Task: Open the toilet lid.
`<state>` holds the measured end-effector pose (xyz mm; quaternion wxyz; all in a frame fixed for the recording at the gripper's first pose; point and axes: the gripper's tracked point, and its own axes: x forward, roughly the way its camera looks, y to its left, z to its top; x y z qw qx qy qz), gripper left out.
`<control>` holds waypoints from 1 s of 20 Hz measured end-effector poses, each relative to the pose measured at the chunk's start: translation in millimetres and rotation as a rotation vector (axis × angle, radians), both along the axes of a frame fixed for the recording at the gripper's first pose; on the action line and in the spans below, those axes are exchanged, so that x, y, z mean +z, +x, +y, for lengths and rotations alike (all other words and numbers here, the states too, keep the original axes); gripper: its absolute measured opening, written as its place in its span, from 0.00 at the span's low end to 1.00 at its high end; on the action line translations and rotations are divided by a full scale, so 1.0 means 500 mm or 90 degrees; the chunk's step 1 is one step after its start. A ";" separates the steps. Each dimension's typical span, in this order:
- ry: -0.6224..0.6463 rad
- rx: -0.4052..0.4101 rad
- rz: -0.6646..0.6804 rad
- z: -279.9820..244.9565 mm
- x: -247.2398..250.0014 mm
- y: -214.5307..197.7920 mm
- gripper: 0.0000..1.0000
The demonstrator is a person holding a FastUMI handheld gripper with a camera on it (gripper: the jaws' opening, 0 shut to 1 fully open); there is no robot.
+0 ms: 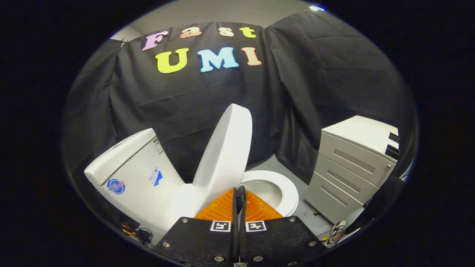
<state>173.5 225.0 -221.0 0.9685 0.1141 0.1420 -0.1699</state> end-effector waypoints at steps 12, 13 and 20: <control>-0.085 0.057 -0.034 0.155 0.089 0.025 0.00; -0.093 0.066 -0.035 0.167 0.093 0.027 0.00; -0.134 0.123 -0.055 0.258 0.121 0.044 0.00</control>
